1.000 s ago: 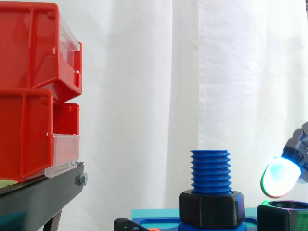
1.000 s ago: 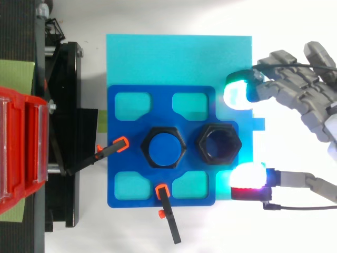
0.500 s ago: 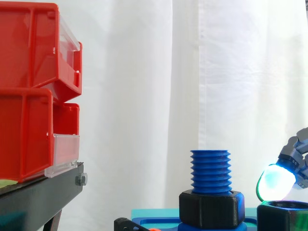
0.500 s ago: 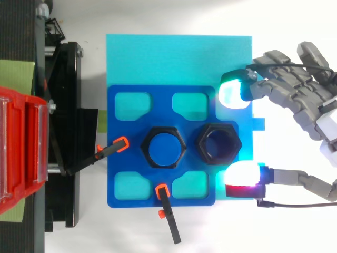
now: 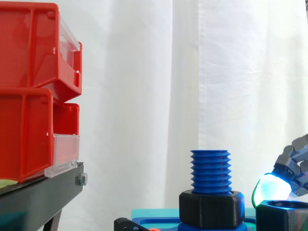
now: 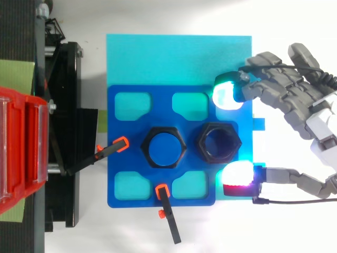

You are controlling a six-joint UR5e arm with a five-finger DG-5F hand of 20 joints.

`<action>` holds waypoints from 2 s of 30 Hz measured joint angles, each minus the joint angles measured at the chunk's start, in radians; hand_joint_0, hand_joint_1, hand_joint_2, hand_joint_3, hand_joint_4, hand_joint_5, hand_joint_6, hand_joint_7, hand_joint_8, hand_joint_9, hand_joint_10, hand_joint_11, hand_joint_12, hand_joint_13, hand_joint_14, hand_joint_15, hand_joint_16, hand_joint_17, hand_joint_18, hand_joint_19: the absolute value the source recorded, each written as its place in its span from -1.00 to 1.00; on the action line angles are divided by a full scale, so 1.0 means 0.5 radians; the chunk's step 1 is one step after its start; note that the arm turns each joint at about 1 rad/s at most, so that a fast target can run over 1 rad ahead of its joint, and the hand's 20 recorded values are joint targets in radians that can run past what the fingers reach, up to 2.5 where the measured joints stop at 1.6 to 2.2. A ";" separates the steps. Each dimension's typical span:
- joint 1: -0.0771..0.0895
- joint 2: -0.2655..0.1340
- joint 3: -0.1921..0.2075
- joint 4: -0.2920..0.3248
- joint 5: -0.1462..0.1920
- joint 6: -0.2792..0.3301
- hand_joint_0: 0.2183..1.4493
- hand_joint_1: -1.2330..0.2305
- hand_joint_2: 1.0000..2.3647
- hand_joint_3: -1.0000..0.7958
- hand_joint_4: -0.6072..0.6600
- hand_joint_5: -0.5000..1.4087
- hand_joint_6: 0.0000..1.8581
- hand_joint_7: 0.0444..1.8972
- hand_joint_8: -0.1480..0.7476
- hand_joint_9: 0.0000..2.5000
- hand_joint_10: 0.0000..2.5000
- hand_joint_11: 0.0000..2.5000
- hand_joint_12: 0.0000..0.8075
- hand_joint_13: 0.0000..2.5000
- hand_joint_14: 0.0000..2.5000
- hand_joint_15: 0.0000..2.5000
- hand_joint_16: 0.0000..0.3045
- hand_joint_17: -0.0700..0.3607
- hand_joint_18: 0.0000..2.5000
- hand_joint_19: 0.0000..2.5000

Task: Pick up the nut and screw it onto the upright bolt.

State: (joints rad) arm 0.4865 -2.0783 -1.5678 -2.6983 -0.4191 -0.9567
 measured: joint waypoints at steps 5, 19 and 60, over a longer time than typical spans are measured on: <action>-0.007 -0.001 0.000 0.000 -0.010 0.001 -0.84 -0.60 -1.00 -0.44 0.33 -0.77 -0.46 -0.22 0.03 -0.83 -1.00 -0.93 0.10 -0.98 -1.00 -1.00 -0.53 0.07 -1.00 -1.00; -0.033 -0.001 0.000 0.001 -0.063 -0.001 -0.64 -0.56 -1.00 -0.44 0.37 -0.73 -0.46 0.02 -0.04 -0.81 -1.00 -0.91 -0.03 -0.97 -1.00 -1.00 -0.61 -0.05 -1.00 -1.00; -0.103 0.000 0.023 0.034 -0.278 0.005 -0.94 -0.38 -1.00 -0.44 0.28 -0.79 -0.46 -0.25 0.01 -0.98 -1.00 -0.95 0.10 -1.00 -1.00 -1.00 -0.49 0.13 -1.00 -1.00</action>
State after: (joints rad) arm 0.4350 -2.0785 -1.5564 -2.6811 -0.5582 -0.9542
